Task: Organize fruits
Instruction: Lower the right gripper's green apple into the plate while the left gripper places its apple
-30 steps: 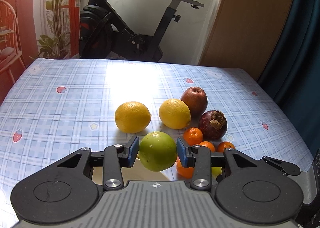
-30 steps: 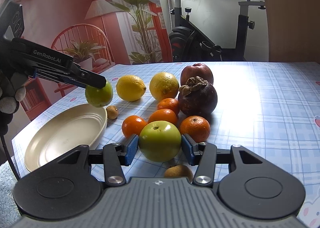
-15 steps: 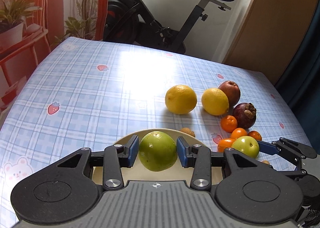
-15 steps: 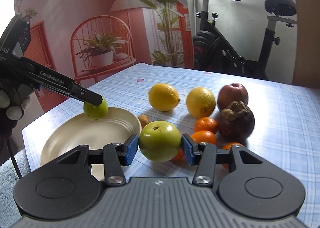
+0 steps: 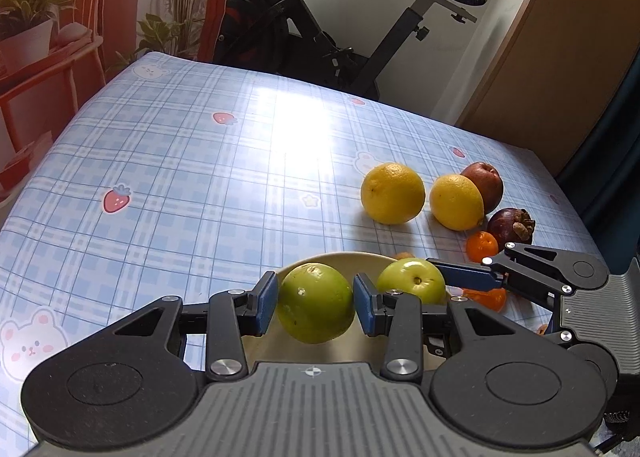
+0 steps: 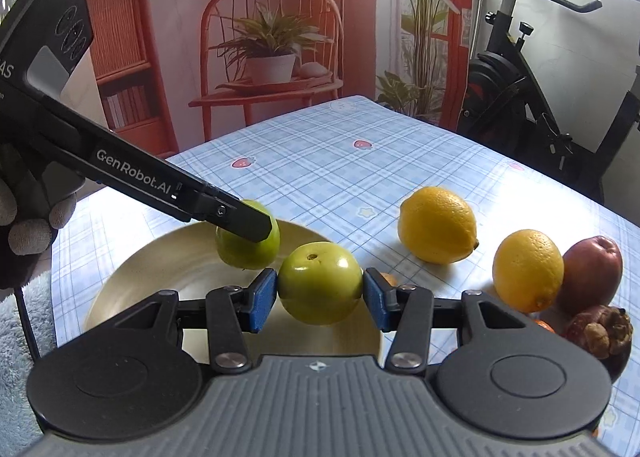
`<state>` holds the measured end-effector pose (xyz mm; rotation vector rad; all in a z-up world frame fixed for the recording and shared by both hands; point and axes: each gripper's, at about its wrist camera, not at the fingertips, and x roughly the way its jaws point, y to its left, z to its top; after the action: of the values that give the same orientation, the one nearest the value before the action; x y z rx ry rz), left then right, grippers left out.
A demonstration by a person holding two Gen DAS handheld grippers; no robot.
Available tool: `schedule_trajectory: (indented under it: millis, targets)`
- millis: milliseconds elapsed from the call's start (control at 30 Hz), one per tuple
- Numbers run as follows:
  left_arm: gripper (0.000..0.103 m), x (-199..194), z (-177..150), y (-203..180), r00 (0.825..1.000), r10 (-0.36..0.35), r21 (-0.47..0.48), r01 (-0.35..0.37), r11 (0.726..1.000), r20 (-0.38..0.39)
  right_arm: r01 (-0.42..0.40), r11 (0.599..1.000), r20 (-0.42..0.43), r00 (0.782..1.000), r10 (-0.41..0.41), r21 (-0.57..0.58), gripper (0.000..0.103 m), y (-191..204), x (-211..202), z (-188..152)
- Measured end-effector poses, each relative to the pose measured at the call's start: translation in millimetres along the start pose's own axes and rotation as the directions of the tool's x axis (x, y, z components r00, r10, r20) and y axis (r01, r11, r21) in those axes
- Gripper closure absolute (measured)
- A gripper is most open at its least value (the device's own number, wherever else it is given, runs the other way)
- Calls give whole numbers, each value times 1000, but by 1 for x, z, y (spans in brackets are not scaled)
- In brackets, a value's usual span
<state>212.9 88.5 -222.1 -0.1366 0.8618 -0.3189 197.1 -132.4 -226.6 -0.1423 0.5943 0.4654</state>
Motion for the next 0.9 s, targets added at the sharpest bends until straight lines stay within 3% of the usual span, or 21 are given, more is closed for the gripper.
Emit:
schedule_trajectory:
  millis: [633,900]
  targets:
    - [59,11,5,3,1000,-13,-10,13,1000,11,7,1000,-13,1000,-7,-15,52,7,17,1]
    - [59,0,2,-3,998,27,6,-27,1000,59,16,999,13,1000,-17,34,50,3,5,-4]
